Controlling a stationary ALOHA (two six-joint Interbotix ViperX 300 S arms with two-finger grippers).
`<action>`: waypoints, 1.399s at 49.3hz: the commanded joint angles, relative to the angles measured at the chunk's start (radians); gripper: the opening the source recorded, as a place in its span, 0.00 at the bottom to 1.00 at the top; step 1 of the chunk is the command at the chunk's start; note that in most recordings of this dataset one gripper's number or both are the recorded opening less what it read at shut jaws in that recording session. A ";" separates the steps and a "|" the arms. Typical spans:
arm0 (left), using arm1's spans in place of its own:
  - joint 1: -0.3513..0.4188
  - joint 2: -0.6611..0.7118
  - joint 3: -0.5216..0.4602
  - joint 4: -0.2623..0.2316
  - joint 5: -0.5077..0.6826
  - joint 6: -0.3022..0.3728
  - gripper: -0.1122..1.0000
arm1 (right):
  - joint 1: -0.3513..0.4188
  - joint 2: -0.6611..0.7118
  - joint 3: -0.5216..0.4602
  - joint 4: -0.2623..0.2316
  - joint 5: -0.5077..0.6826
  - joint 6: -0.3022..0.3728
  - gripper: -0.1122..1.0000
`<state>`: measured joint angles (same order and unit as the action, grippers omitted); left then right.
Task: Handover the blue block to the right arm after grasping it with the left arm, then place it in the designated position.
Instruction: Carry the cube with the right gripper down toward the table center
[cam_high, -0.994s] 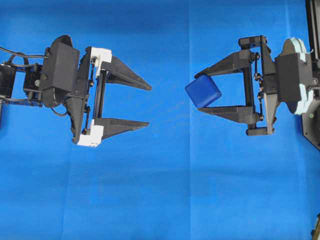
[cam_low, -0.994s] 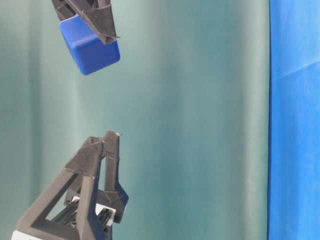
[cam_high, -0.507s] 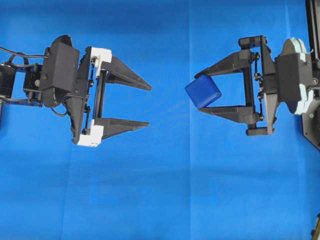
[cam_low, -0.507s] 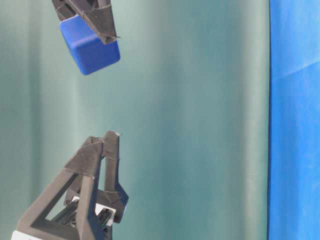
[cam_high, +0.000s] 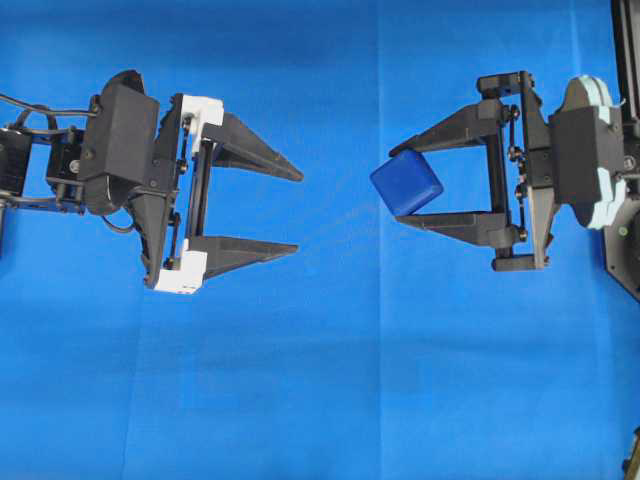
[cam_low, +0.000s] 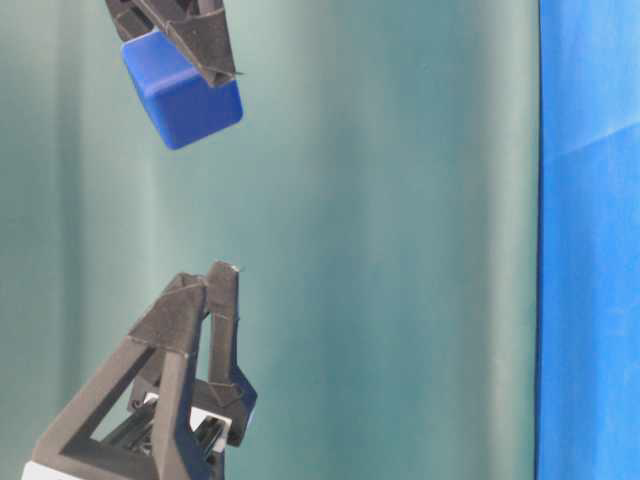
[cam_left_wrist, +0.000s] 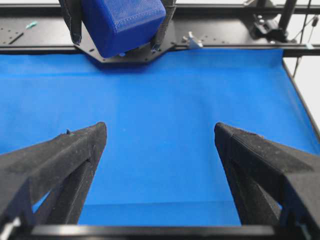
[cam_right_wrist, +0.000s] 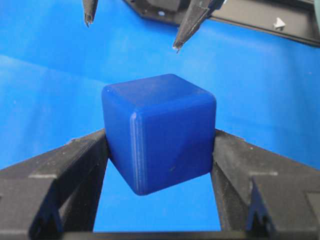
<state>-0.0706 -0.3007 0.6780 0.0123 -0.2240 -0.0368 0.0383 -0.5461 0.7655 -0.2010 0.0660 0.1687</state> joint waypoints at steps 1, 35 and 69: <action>-0.003 -0.017 -0.015 0.002 -0.011 0.000 0.93 | 0.000 -0.009 -0.009 0.006 -0.002 0.003 0.56; -0.006 -0.015 -0.015 0.002 -0.009 0.002 0.93 | 0.028 -0.011 -0.009 0.008 0.227 0.086 0.56; -0.006 -0.017 -0.015 0.002 -0.011 0.002 0.93 | 0.028 -0.005 -0.009 0.002 0.227 0.084 0.56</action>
<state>-0.0736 -0.3007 0.6780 0.0123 -0.2240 -0.0368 0.0644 -0.5476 0.7670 -0.1979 0.2961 0.2531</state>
